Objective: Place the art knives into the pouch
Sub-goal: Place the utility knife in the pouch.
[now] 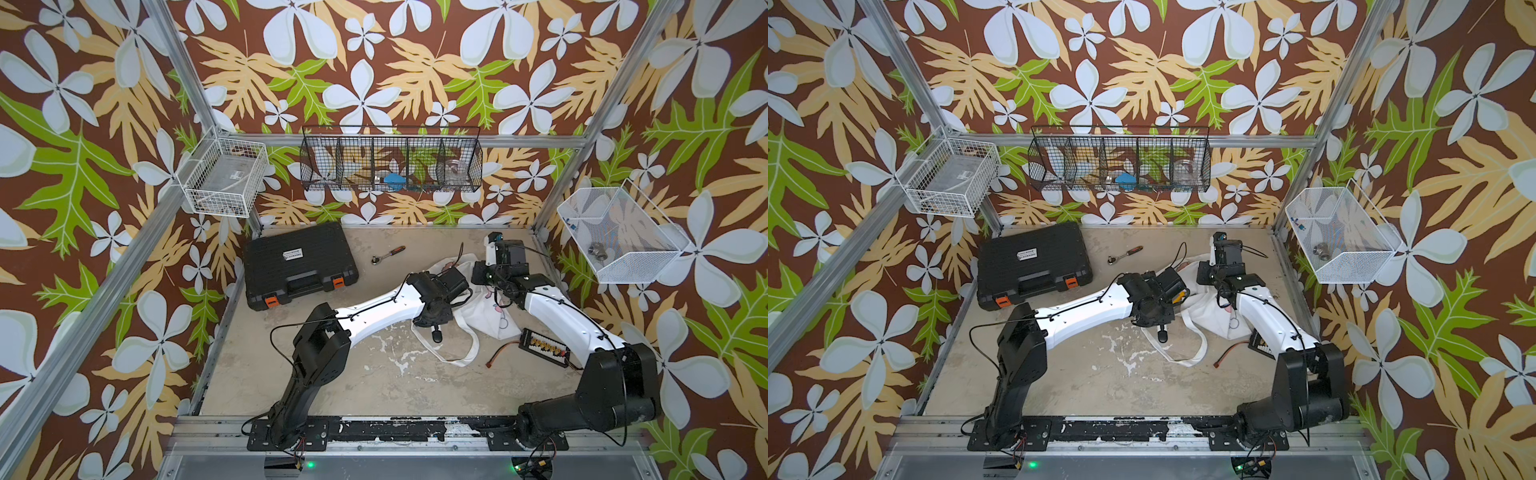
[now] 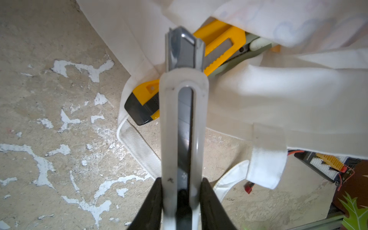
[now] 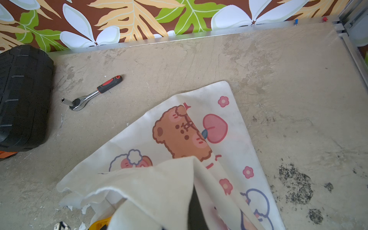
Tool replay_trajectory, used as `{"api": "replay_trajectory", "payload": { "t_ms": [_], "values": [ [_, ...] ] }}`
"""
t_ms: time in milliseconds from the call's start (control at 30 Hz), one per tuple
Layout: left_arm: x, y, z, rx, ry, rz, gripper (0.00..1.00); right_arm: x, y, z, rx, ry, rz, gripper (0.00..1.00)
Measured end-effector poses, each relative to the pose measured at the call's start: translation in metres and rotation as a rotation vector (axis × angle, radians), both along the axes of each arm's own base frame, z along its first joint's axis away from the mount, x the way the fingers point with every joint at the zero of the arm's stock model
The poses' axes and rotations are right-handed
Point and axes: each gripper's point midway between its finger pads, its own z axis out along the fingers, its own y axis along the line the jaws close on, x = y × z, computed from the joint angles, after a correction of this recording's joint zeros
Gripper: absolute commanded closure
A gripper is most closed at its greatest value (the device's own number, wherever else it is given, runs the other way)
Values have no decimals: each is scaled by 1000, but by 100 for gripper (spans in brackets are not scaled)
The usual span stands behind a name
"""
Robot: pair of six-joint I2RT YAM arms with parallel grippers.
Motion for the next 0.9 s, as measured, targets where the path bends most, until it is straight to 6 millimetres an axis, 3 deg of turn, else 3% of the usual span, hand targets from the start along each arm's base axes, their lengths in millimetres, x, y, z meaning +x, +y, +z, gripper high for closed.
{"api": "replay_trajectory", "payload": {
  "t_ms": [233,667,900],
  "values": [
    [11,-15,4,-13,-25,-23,68,-2,0,4,1,-6,0,100],
    [16,-20,-5,-21,-2,-70,68,-3,0,6,2,-10,1,100],
    [31,-22,-13,-36,9,-77,69,-6,0,9,5,-17,4,100]
  ]
}}
